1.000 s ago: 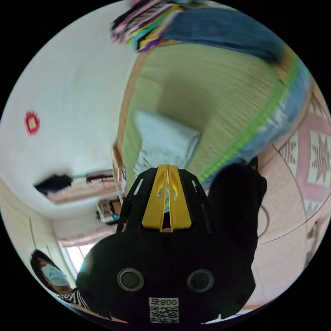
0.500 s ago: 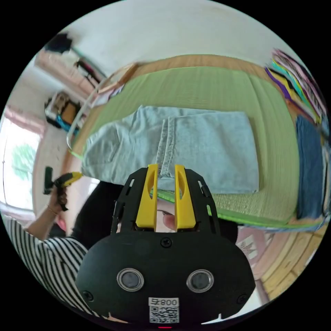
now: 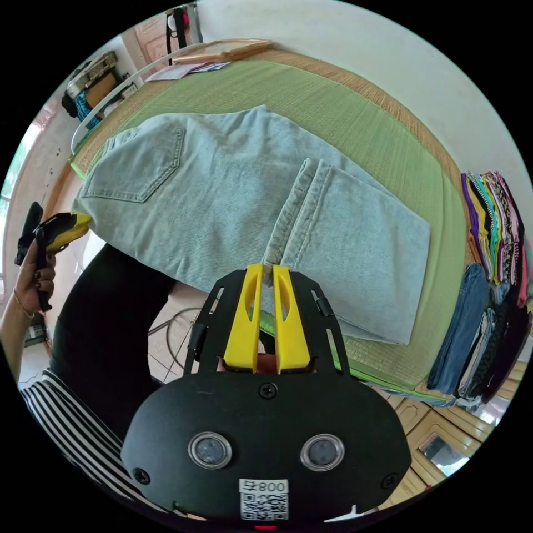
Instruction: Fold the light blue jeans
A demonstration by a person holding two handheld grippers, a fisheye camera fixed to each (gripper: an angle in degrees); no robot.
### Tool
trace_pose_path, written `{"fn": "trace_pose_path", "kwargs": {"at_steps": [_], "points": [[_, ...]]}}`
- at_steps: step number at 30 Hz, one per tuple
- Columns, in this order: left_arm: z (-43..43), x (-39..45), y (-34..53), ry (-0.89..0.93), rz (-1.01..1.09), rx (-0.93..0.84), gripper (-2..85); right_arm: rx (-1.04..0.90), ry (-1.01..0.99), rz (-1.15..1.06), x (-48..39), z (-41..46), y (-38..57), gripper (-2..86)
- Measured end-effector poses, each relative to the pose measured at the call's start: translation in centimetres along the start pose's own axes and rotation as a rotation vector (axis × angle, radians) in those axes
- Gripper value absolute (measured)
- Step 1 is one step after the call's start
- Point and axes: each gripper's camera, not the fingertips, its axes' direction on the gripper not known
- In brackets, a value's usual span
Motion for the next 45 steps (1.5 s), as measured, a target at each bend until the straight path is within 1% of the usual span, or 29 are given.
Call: {"fn": "trace_pose_path", "kwargs": {"at_steps": [3,8,11,13,15,16,18,20,21,22,23,24,25,27,28,33,34,37,40,41,45], "points": [[-0.6,1.1,-0.2,0.05,0.044,0.013,2.9,0.033,-0.058,0.036,0.5,-1.0,0.7,1.6],[-1.6,5.1,-1.8,0.097,0.18,0.024,2.1,0.197,-0.196,0.174,5.0,-5.7,4.0,0.7],[-2.5,9.7,-4.1,0.092,0.33,0.048,1.9,0.349,-0.271,0.288,9.9,-10.4,6.6,0.5],[-3.4,12.9,-6.0,0.093,0.42,0.089,1.8,0.498,-0.317,0.385,14.4,-14.5,9.0,0.4],[-4.5,17.5,-9.3,0.078,0.531,0.158,1.8,0.603,-0.313,0.45,17.7,-17.4,10.4,0.4],[-4.6,18.7,-10.3,0.07,0.55,0.175,1.8,0.65,-0.297,0.503,20.0,-18.8,11.0,0.3],[-4.7,22.9,-15.1,0.026,0.567,0.256,2.1,0.694,-0.323,0.574,23.9,-20.0,10.9,0.2],[-3.8,24.9,-19.5,-0.023,0.51,0.279,2.5,0.67,-0.353,0.662,28.0,-19.8,9.9,0.1],[-2.8,25.6,-22.1,-0.102,0.468,0.29,2.8,0.661,-0.332,0.745,30.2,-19.2,9.6,0.0],[-2.3,25.7,-23.0,-0.155,0.44,0.308,3.0,0.607,-0.266,0.829,31.9,-18.3,9.3,0.0],[-1.3,25.3,-24.2,-0.239,0.366,0.337,3.3,0.573,-0.241,0.881,32.6,-17.5,9.3,0.0],[0.0,24.5,-25.0,-0.286,0.324,0.327,3.6,0.534,-0.248,0.938,33.4,-15.7,9.4,0.0],[0.7,24.0,-25.1,-0.292,0.319,0.313,3.7,0.531,-0.276,0.938,33.2,-13.8,9.5,0.0],[3.5,21.4,-24.5,-0.243,0.331,0.234,4.0,0.501,-0.277,0.888,31.7,-10.6,9.0,0.0],[4.3,20.7,-24.1,-0.237,0.335,0.204,4.0,0.446,-0.257,0.84,30.3,-8.0,8.3,0.0],[9.5,15.5,-19.7,-0.322,0.298,-0.024,3.3,0.252,-0.275,0.672,24.5,2.3,3.2,0.1],[9.9,15.2,-19.4,-0.347,0.293,-0.033,3.1,0.228,-0.264,0.634,23.2,3.9,1.4,0.1],[11.3,15.1,-19.1,-0.494,0.314,-0.057,1.4,0.195,-0.234,0.53,20.3,6.7,-4.0,0.1],[12.4,16.3,-20.0,-0.545,0.339,-0.045,0.6,0.144,-0.163,0.455,17.8,9.5,-9.3,0.0],[12.9,16.8,-20.6,-0.592,0.343,-0.05,0.4,0.129,-0.153,0.444,17.4,10.2,-10.2,0.0],[14.7,17.7,-22.9,-0.788,0.328,-0.071,0.1,-0.017,-0.064,0.394,15.5,16.2,-16.1,-0.2]]}}
